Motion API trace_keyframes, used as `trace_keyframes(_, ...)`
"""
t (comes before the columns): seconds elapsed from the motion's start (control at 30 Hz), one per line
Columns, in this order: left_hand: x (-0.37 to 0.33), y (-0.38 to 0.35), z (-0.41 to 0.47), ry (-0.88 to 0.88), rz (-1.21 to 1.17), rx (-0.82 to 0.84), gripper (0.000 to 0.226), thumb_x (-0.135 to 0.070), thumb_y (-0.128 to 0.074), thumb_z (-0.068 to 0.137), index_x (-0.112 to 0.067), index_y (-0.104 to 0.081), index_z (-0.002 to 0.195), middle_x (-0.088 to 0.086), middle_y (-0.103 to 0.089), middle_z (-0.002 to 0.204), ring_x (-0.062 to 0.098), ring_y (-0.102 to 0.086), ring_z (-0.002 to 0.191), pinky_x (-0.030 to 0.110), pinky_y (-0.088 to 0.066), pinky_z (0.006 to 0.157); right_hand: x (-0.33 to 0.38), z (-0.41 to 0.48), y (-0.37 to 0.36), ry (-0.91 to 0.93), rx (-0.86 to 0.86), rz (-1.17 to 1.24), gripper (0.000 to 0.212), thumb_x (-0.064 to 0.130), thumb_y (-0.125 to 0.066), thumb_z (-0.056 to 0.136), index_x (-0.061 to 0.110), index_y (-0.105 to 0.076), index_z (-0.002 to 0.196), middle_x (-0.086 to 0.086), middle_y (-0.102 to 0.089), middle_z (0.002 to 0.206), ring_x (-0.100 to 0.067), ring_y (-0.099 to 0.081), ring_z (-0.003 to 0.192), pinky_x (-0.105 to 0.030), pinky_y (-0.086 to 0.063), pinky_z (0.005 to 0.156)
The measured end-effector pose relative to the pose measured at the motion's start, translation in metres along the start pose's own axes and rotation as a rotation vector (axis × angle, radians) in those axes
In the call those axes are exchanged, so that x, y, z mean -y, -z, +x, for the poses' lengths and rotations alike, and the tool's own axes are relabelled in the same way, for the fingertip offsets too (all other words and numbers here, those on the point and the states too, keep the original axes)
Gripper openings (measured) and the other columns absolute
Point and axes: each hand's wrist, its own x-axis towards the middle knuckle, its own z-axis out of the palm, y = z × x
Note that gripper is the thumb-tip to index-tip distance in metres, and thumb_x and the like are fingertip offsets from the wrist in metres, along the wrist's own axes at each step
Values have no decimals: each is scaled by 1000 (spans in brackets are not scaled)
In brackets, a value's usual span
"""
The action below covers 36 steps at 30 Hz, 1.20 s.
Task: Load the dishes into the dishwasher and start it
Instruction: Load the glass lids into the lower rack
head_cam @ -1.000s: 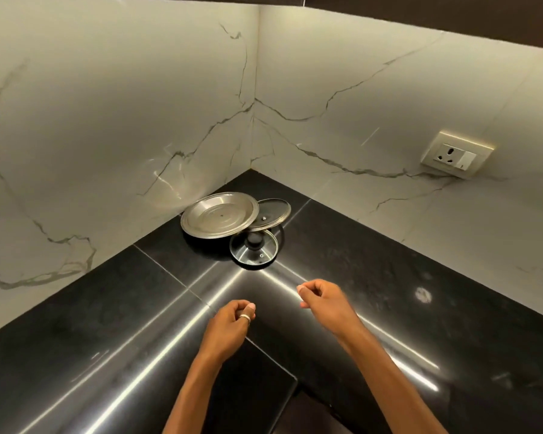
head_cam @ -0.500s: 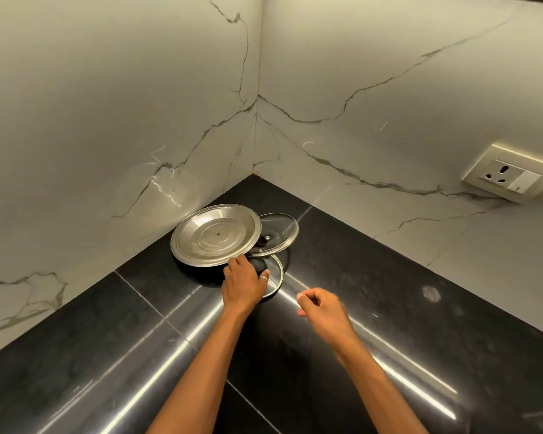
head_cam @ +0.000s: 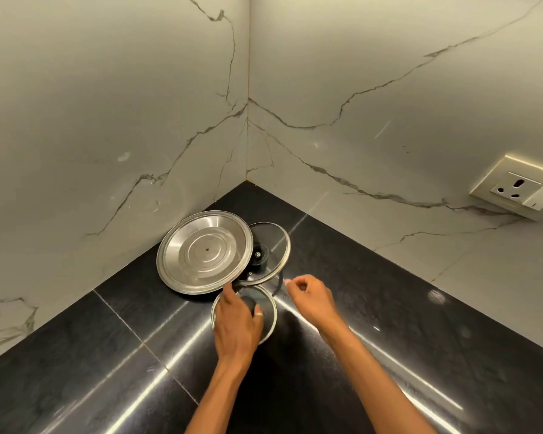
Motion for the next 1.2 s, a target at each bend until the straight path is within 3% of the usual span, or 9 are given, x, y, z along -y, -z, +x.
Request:
trace_keyframes(0.13,18,8,-38,13,51,22,81,-40,-73,84,-12,-27,145,11,-55,139,28,-52,130,39,-49,103,21,41,-17,-85,17,79,74,63,-61,89,11,-44,139,-6,-58,129,-25,-58,117,-33,-45,85)
trace_keyframes(0.23,28,15,-54,18,80,65,81,-45,-70,85,-14,-27,146,7,-52,143,24,-49,133,35,-48,103,23,67,-33,-180,-7,159,81,61,-66,86,6,-41,139,-10,-54,136,-31,-57,123,-34,-48,92)
trace_keyframes(0.33,34,20,-62,32,103,106,78,-50,-66,88,-19,-28,149,0,-42,151,18,-42,139,30,-44,105,19,84,-49,-267,38,339,56,53,-69,85,9,-60,119,-9,-68,116,-25,-69,99,-41,-61,84)
trace_keyframes(0.47,36,26,-64,-34,202,148,61,-55,-54,94,-31,-31,145,-7,-38,146,12,-37,137,27,-46,101,24,87,-57,-336,169,620,25,21,-62,99,4,-60,116,-15,-71,107,-28,-73,90,-40,-61,76)
trace_keyframes(0.63,39,29,-59,-99,290,211,53,-55,-56,94,-34,-40,140,-8,-38,131,13,-39,128,28,-49,96,28,86,-54,-342,107,705,22,-4,-47,96,-5,-54,117,-26,-68,105,-39,-74,81,-48,-63,69)
trace_keyframes(0.83,48,32,-59,-103,210,148,49,-50,-63,90,-33,-51,134,-8,-47,127,15,-46,123,29,-48,97,9,52,-21,-287,-54,761,17,-2,-46,94,-1,-58,106,-26,-71,99,-38,-75,80,-56,-61,77)
trace_keyframes(0.97,48,43,-68,-101,11,18,43,-52,-67,87,-33,-60,124,-9,-51,115,17,-57,107,34,-49,92,-17,-5,14,-215,-144,802,14,1,-48,97,1,-58,108,-20,-74,95,-36,-76,80,-60,-59,81)
trace_keyframes(1.07,38,55,-77,36,-244,-4,34,-55,-63,88,-34,-63,116,-9,-56,110,18,-61,102,37,-50,92,-34,-60,39,-187,-182,855,12,-4,-52,94,3,-59,101,-24,-74,97,-41,-74,84,-59,-58,84)
trace_keyframes(1.2,13,69,-101,291,-875,136,26,-44,-48,103,-26,-67,104,2,-73,99,19,-69,89,45,-59,80,-54,-125,59,-191,-220,975,16,-6,-57,89,-2,-65,103,-27,-74,98,-42,-73,91,-52,-60,83)
